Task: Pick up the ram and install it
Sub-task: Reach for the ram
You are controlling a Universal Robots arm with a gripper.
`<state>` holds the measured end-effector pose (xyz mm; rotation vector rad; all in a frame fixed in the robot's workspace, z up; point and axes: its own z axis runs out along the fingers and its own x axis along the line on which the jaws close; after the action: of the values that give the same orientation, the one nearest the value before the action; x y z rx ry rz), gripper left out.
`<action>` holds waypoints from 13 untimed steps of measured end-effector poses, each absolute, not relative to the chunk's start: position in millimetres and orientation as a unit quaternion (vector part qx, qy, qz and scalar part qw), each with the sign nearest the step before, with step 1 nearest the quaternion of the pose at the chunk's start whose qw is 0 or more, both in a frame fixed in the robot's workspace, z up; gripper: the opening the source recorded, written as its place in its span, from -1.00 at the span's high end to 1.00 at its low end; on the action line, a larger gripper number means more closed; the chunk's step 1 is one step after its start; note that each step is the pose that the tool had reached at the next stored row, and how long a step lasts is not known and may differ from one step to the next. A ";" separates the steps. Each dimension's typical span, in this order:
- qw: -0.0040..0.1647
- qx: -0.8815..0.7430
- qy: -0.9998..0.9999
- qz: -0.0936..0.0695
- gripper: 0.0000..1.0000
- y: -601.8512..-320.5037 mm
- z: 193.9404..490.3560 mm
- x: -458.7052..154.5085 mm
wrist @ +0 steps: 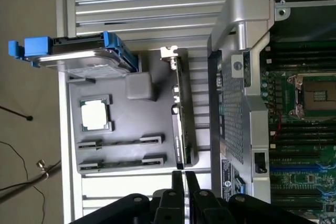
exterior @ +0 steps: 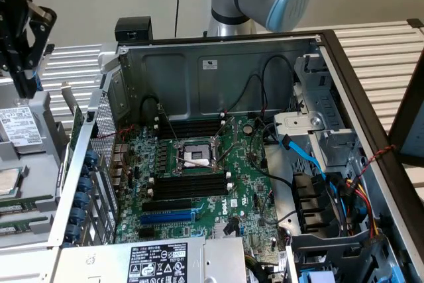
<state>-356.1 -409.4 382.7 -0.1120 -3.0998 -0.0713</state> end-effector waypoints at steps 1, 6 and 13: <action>0.021 -0.036 -0.999 -0.023 0.66 -409.3 381.8 -361.0; 0.032 -0.036 -0.999 -0.022 0.51 -409.3 378.0 -383.7; 0.038 -0.018 -0.999 -0.022 0.51 -410.2 373.0 -398.4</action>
<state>-398.4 -410.2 373.0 -0.0554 -3.0651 -0.0679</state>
